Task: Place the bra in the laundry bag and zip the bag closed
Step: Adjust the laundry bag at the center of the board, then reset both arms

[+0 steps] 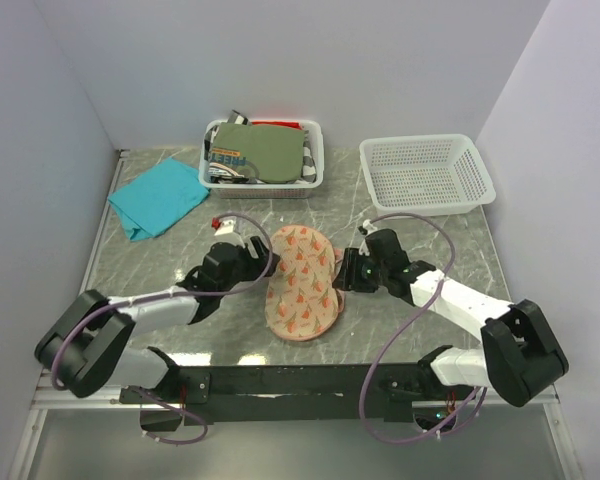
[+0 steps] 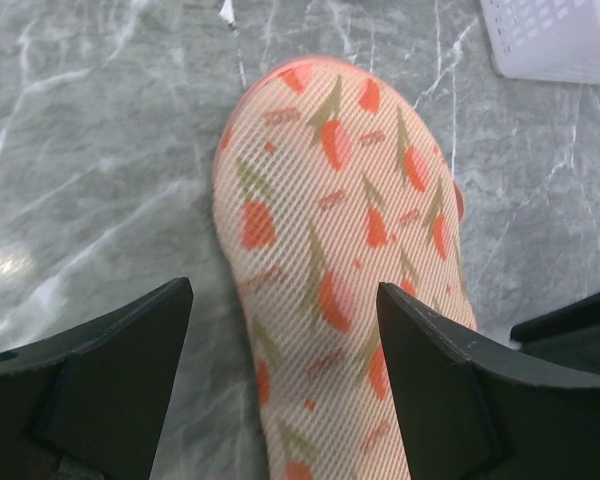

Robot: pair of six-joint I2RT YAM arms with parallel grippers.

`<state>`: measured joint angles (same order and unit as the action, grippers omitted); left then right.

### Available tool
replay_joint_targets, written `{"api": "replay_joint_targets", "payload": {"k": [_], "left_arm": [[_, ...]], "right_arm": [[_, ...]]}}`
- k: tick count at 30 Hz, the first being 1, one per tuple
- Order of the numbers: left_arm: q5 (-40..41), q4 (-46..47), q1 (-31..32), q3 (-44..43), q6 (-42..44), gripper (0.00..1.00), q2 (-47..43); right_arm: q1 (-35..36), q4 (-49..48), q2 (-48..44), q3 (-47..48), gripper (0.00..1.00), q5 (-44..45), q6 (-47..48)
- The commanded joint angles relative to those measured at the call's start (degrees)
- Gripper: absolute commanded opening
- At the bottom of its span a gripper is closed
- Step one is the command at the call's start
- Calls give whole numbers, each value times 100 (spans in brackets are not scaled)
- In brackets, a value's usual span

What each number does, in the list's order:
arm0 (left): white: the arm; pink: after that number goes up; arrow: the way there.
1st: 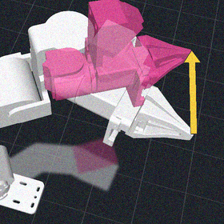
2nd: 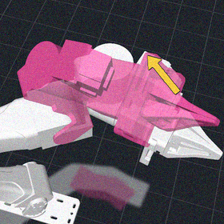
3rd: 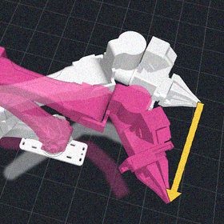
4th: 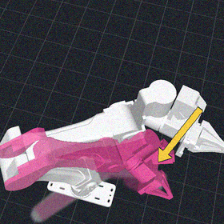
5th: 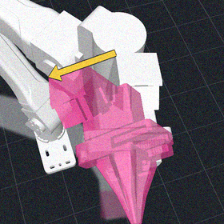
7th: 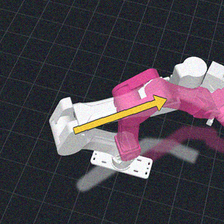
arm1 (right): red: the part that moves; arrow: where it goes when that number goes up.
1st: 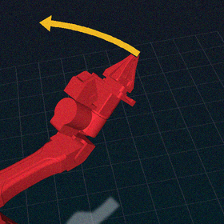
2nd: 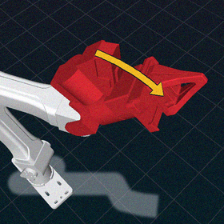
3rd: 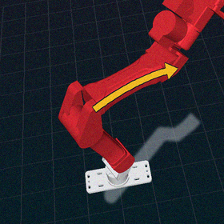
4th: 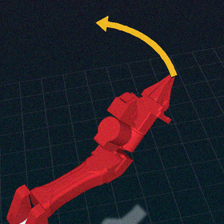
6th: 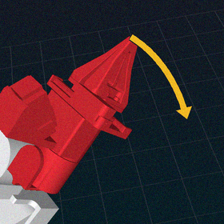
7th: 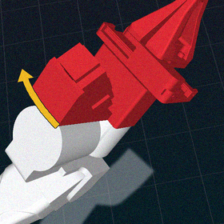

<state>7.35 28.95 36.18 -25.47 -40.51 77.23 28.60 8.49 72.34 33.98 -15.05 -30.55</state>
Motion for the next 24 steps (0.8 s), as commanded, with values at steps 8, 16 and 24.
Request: {"api": "replay_joint_targets", "payload": {"k": [8,16,24], "left_arm": [[266,-1584,-24,-62,614,96,-2202],[249,-2235,-1050,-1160,2275,96,-2213],[-2314,-1148,-3316,-925,2269,96,-2186]], "right_arm": [[-416,408,-737,584,60,1495,408],[-1275,-41,-1423,794,84,1953,1085],[-1761,-828,-2047,428,100,2594,1928]]}}
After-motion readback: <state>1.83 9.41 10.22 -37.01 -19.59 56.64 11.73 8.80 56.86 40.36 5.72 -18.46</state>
